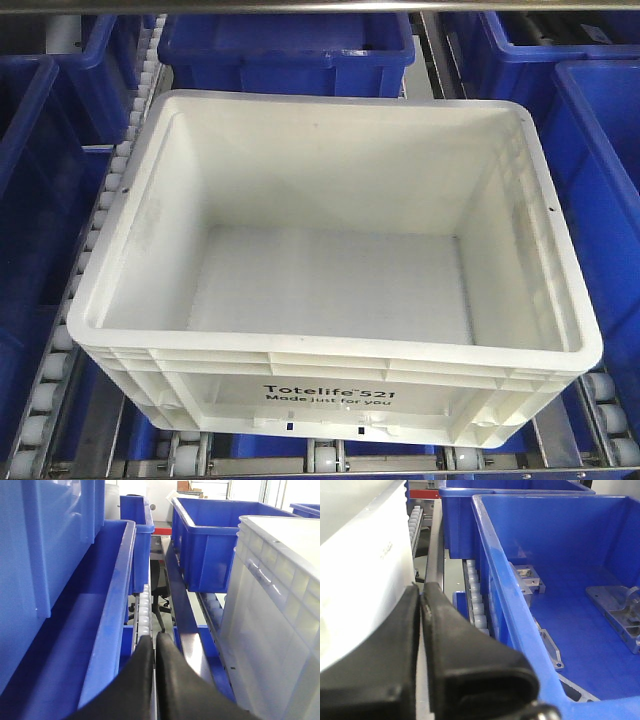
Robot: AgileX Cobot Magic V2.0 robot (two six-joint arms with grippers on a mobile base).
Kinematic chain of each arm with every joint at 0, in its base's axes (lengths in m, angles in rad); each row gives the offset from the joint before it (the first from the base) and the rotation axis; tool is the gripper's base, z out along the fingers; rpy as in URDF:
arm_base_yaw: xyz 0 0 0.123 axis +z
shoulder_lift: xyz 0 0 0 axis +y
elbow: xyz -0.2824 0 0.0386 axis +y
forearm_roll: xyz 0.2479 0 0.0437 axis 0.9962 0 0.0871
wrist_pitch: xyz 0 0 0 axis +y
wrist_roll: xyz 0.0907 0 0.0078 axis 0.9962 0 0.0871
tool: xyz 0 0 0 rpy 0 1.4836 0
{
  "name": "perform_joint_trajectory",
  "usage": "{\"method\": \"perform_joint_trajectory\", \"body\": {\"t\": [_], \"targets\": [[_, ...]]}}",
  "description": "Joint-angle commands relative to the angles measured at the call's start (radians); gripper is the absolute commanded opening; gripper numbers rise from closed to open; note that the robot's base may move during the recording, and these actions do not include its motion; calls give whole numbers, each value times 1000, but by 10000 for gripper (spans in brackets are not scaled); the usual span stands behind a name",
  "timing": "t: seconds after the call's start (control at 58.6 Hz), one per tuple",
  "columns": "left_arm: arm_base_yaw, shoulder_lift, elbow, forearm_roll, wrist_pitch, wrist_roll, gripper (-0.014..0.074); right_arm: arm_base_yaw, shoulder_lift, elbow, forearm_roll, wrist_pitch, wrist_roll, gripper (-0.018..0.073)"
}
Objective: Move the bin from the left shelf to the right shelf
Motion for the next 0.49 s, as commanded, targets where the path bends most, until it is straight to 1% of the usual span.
{"method": "perform_joint_trajectory", "body": {"t": [0.0,0.477], "targets": [[1,12,20,-1,-81,-8,-6,-2,0,18,-11,-81,-11,-8],[1,12,20,-1,-81,-8,-6,-2,0,18,-11,-75,-11,-8]]}}
